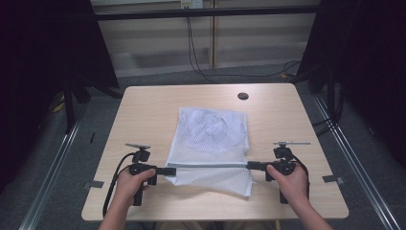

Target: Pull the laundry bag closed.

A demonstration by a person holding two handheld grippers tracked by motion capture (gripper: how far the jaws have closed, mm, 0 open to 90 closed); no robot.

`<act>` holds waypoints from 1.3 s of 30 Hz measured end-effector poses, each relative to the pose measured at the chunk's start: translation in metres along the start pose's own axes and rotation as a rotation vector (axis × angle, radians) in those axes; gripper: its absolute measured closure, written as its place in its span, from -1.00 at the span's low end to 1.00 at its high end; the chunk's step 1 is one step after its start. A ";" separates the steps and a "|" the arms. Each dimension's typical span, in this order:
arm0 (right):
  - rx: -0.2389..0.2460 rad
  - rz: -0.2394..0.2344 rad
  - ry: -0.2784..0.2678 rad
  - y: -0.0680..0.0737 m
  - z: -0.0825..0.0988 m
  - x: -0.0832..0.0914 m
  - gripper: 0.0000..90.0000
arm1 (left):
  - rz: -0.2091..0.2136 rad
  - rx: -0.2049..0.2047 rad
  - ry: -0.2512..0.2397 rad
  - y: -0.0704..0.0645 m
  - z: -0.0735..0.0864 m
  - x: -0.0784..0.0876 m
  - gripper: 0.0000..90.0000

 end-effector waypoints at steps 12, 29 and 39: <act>-0.005 0.008 0.002 -0.003 0.001 0.003 0.94 | -0.005 0.008 0.000 0.001 0.000 0.000 0.97; -0.018 0.012 -0.008 -0.008 0.003 0.009 0.94 | 0.005 0.019 0.008 -0.002 0.001 -0.001 0.97; -0.007 0.011 -0.019 -0.008 0.002 0.009 0.93 | 0.009 -0.003 0.024 -0.002 0.002 -0.003 0.93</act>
Point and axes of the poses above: each handheld gripper's, and its own axes: x roughly backward along the jaws, z roughly out of its underside, y roughly to its left, the point moved 5 cm from there along -x, roughly forward along the jaws, and after that the axes turned 5 degrees about -z, right-handed, at the moved point
